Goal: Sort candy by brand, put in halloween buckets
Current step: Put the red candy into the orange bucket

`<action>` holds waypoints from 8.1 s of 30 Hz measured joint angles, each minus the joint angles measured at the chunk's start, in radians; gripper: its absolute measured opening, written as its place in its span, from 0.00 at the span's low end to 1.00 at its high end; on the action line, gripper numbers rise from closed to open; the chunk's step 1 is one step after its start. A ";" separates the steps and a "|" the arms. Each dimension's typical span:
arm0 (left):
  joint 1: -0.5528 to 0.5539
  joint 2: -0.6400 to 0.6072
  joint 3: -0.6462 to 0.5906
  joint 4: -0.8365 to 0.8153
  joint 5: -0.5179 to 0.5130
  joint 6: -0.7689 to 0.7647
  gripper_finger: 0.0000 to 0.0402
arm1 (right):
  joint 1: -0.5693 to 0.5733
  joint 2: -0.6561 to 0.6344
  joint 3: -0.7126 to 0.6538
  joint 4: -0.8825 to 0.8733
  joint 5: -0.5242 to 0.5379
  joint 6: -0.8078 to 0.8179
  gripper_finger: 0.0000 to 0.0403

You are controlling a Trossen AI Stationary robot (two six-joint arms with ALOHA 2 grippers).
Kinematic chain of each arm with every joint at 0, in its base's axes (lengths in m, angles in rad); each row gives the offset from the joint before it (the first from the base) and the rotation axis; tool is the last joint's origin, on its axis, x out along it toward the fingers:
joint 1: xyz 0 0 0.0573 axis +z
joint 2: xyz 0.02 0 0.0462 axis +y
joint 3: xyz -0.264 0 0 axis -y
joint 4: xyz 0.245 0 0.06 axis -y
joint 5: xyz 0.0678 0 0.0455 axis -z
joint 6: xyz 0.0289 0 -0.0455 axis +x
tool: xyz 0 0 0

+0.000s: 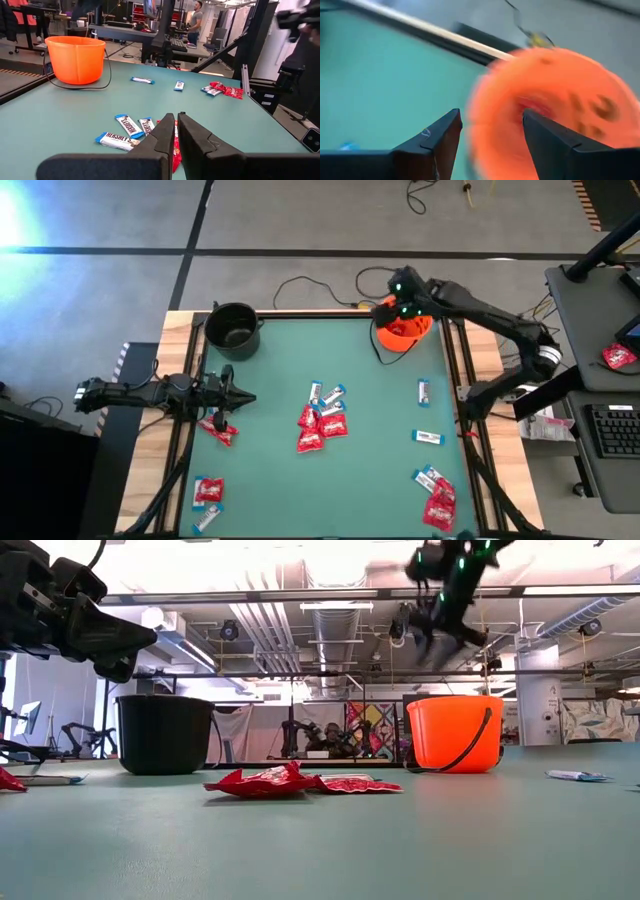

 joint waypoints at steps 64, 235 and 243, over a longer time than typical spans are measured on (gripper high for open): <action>0.000 0.000 0.000 0.000 0.000 0.000 0.02 | 0.777 0.637 0.003 0.282 -0.052 -0.263 0.27; 0.000 0.002 0.000 -0.002 -0.001 0.000 0.02 | 0.832 0.524 -0.010 0.677 0.103 -0.189 0.76; 0.000 0.006 0.000 -0.001 -0.001 0.000 0.02 | 0.831 0.629 0.025 0.671 0.094 -0.164 0.76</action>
